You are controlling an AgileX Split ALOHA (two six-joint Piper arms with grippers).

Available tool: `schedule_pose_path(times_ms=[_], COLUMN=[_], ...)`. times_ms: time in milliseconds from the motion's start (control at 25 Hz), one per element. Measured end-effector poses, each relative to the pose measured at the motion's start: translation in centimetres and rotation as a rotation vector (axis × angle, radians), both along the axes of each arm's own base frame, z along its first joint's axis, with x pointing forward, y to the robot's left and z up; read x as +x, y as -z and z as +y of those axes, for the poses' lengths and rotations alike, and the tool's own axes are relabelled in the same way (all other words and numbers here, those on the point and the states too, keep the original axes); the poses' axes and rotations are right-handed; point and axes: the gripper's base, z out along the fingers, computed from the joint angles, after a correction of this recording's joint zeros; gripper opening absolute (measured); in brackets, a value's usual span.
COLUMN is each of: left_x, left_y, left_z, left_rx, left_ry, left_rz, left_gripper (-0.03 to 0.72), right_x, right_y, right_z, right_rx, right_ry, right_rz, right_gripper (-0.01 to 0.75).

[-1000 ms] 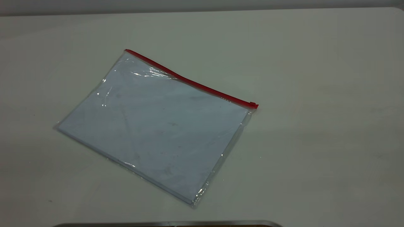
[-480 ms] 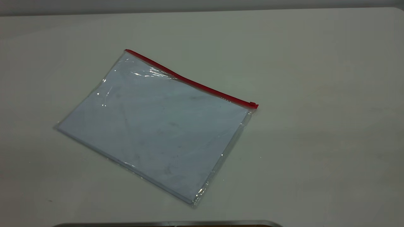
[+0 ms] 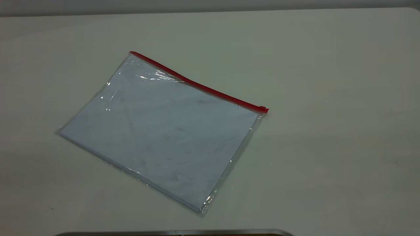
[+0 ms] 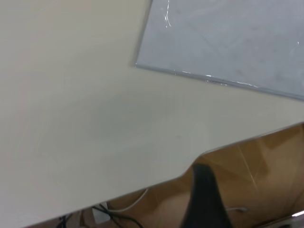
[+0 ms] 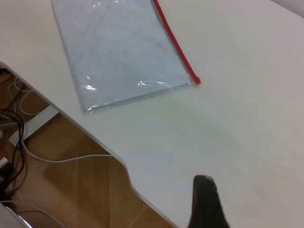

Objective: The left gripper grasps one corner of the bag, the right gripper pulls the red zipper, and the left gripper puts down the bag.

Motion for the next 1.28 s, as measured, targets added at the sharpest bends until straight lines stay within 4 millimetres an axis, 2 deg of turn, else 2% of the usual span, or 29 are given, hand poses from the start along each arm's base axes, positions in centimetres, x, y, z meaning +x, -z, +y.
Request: schedule_pose_path(times_ms=[360, 600, 1280], left_x=[-1.9, -1.8, -1.8], left_y=[0.2, 0.3, 0.4], left_z=[0.7, 1.3, 1.3], left_rx=[-0.023, -0.036, -0.044], left_ry=[-0.117, -0.222, -0.228], left_rz=[-0.125, -0.119, -0.116], left_gripper=[0.59, 0.59, 0.59], right_x=[0.0, 0.0, -0.1], right_y=[0.0, 0.0, 0.0], right_z=[0.0, 0.0, 0.0], right_rx=[0.0, 0.0, 0.003], right_ry=[0.0, 0.0, 0.017], right_rz=[0.0, 0.0, -0.005], right_gripper=[0.53, 0.53, 0.53])
